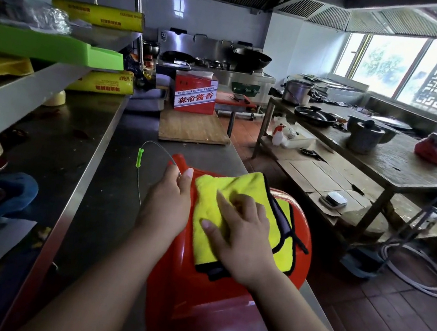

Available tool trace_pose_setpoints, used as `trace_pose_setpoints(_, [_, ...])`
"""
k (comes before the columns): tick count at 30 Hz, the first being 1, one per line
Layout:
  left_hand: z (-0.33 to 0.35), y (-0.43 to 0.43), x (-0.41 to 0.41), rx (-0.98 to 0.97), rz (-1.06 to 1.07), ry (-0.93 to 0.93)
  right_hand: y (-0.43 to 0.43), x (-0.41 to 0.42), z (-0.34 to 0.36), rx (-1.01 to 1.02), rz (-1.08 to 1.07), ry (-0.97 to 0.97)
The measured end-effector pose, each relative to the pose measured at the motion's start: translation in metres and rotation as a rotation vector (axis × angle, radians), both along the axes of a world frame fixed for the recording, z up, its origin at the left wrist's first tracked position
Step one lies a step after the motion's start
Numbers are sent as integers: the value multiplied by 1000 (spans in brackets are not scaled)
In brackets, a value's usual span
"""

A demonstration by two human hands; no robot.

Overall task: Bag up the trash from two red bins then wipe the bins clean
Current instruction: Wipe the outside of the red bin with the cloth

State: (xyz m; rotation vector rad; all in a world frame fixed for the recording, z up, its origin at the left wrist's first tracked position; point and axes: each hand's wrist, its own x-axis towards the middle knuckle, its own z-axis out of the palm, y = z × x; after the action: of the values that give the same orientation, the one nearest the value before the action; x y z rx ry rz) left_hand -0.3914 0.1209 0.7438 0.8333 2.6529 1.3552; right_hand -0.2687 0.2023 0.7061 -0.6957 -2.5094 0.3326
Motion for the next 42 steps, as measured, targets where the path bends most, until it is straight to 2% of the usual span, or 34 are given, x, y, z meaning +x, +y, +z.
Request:
trace_pose_setpoints(3, [-1,2,-3,-7,-26,-11,0,-5,1,103,-78,-54])
trace_pose_setpoints(9, [-3,2,-10,4,-24,-13,-17,-32,10,54,-24,-232])
trace_pose_setpoints(19, [-7,6,-12,45,7,5,-8,-21,-6,20,-143,-100])
trace_pose_setpoints(24, [-6,9,-16,46,36,0,-28,-27,-4,-3,-42,-60])
trace_pose_setpoints(27, [-4,11,-17,21,38,18,-30,-29,-6,7,-55,-89])
trace_pose_setpoints(30, [-2,14,-20,4,50,40,-10,-25,-8,3,-108,-94])
trace_pose_setpoints(34, [1,17,-20,22,81,66,25,-15,-16,-104,-243,-110])
trace_pose_setpoints(39, [4,21,-12,64,148,229,54,-3,-18,-212,-367,-106])
trace_pose_setpoints(42, [3,20,-12,-4,114,360,60,-1,-17,-228,-394,-110])
